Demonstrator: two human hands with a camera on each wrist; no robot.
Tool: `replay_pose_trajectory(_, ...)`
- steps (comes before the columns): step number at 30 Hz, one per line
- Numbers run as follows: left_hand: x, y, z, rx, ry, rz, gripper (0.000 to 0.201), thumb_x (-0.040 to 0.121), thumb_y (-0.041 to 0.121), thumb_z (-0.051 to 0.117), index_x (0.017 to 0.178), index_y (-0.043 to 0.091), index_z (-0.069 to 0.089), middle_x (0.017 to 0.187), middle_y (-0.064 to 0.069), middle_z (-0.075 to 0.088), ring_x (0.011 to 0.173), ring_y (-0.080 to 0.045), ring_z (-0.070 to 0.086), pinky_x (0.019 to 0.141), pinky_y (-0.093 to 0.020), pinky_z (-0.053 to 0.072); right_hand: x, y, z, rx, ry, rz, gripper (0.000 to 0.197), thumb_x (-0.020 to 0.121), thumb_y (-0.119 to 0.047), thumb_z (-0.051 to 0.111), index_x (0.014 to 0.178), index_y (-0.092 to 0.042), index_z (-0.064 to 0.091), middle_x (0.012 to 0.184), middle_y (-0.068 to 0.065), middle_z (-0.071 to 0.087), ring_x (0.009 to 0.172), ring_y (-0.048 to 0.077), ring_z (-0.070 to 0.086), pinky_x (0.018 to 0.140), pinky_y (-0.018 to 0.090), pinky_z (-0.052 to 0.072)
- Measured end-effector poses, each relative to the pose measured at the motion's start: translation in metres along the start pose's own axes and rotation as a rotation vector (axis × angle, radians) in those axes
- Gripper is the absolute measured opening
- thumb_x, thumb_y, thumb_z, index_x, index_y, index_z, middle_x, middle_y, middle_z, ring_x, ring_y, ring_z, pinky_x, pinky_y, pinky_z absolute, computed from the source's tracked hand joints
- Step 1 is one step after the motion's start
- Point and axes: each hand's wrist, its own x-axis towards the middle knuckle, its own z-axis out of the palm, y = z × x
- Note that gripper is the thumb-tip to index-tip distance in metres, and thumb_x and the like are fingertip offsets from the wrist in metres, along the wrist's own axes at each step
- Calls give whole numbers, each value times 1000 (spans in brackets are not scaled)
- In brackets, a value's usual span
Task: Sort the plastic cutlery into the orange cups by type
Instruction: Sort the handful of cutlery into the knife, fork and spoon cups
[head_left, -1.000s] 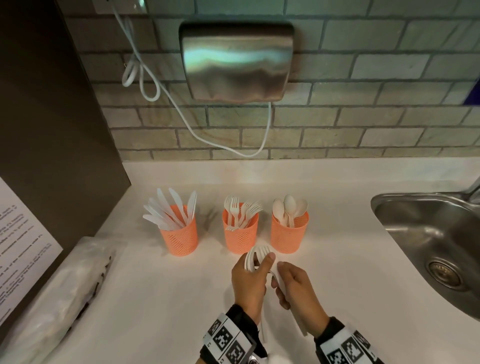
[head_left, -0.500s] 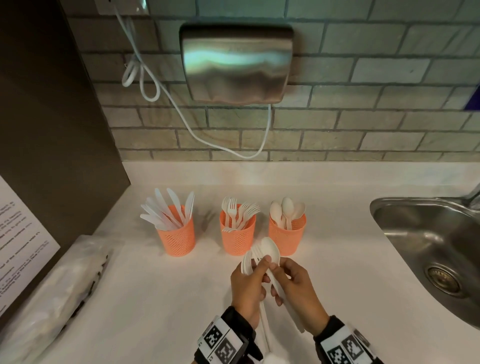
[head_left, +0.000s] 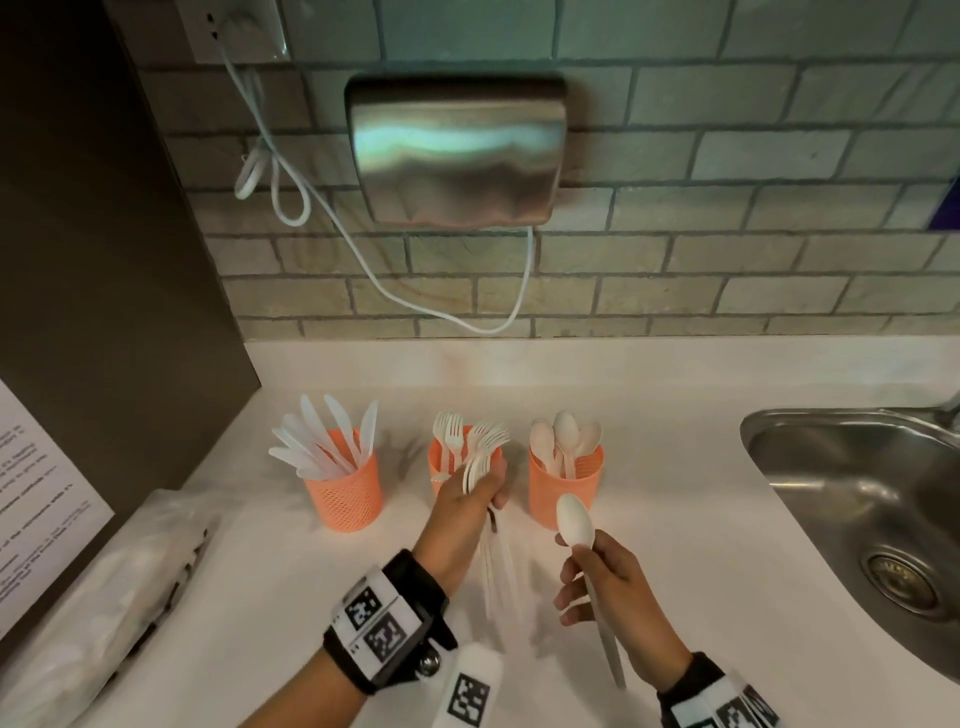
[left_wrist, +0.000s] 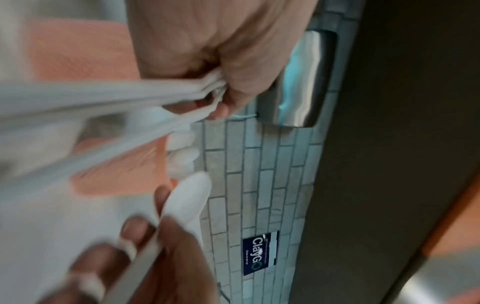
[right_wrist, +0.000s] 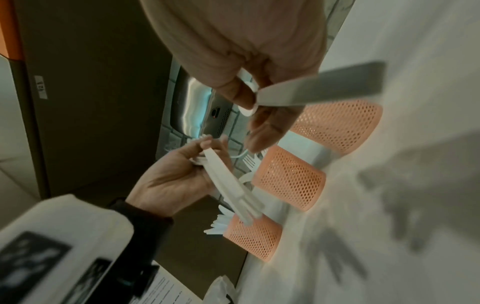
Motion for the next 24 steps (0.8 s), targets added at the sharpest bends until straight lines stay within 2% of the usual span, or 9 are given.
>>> replay_pose_trajectory(2, 13, 27, -2, 77, -44, 147, 21, 97, 17, 44, 83, 17, 59, 59, 5, 53, 57, -6, 50, 61, -20, 39, 2, -2, -7, -14, -1, -21, 22, 98, -2, 32, 105, -3, 53, 66, 12, 50, 43, 15, 52, 43, 26, 47)
replay_pose_trajectory(5, 37, 64, -8, 132, -79, 345, 18, 97, 19, 41, 86, 17, 54, 69, 1, 62, 61, -2, 57, 63, -14, 44, 4, -4, -17, -46, 20, -60, 27, 95, 3, 30, 103, -8, 54, 63, 11, 52, 44, 17, 50, 46, 25, 46)
replay_pose_trajectory(7, 56, 79, -15, 111, -107, 407, 17, 98, 15, 40, 88, 15, 54, 70, 1, 65, 66, -4, 60, 65, -13, 46, 5, -6, -23, -51, 28, -82, 29, 95, 5, 28, 102, -6, 54, 62, 11, 52, 46, 18, 50, 49, 25, 45)
replay_pose_trajectory(10, 82, 78, -26, 69, -144, 382, 19, 97, 9, 39, 89, 12, 56, 65, 3, 67, 64, -6, 62, 64, -15, 48, 6, -8, -29, -62, 32, -100, 32, 92, 9, 25, 98, -3, 54, 58, 9, 53, 46, 18, 48, 50, 24, 44)
replay_pose_trajectory(12, 95, 65, -33, 124, -138, 344, 20, 97, 6, 41, 87, 10, 58, 64, 3, 69, 64, -5, 63, 64, -15, 49, 5, -10, -33, -66, 40, -109, 33, 91, 10, 24, 95, -2, 54, 54, 6, 52, 45, 17, 46, 48, 22, 43)
replay_pose_trajectory(16, 105, 37, -41, 174, -200, 161, 19, 96, 11, 46, 88, 10, 63, 68, 2, 71, 67, -8, 65, 68, -19, 52, 5, -13, -41, -65, 63, -123, 32, 91, 11, 24, 94, -1, 54, 53, 6, 51, 48, 19, 45, 52, 24, 42)
replay_pose_trajectory(19, 108, 23, -44, 186, -186, 77, 13, 92, 11, 54, 88, 9, 66, 72, 0, 72, 70, -12, 66, 73, -23, 53, 5, -13, -45, -70, 74, -126, 31, 91, 9, 25, 95, 0, 54, 56, 7, 51, 51, 18, 46, 53, 22, 43)
replay_pose_trajectory(21, 109, 17, -45, 196, -151, 59, 7, 85, 4, 62, 87, 9, 66, 74, -2, 71, 73, -16, 66, 76, -27, 53, 5, -12, -47, -67, 72, -131, 30, 91, 10, 26, 95, 0, 54, 56, 8, 51, 50, 17, 46, 52, 20, 44)
replay_pose_trajectory(24, 111, 12, -46, 414, -102, 138, 24, 79, -4, 67, 89, 17, 62, 84, -5, 68, 82, -17, 63, 86, -30, 49, 4, -13, -47, -61, 64, -140, 30, 91, 11, 25, 95, 1, 54, 55, 7, 50, 49, 15, 47, 51, 18, 46)
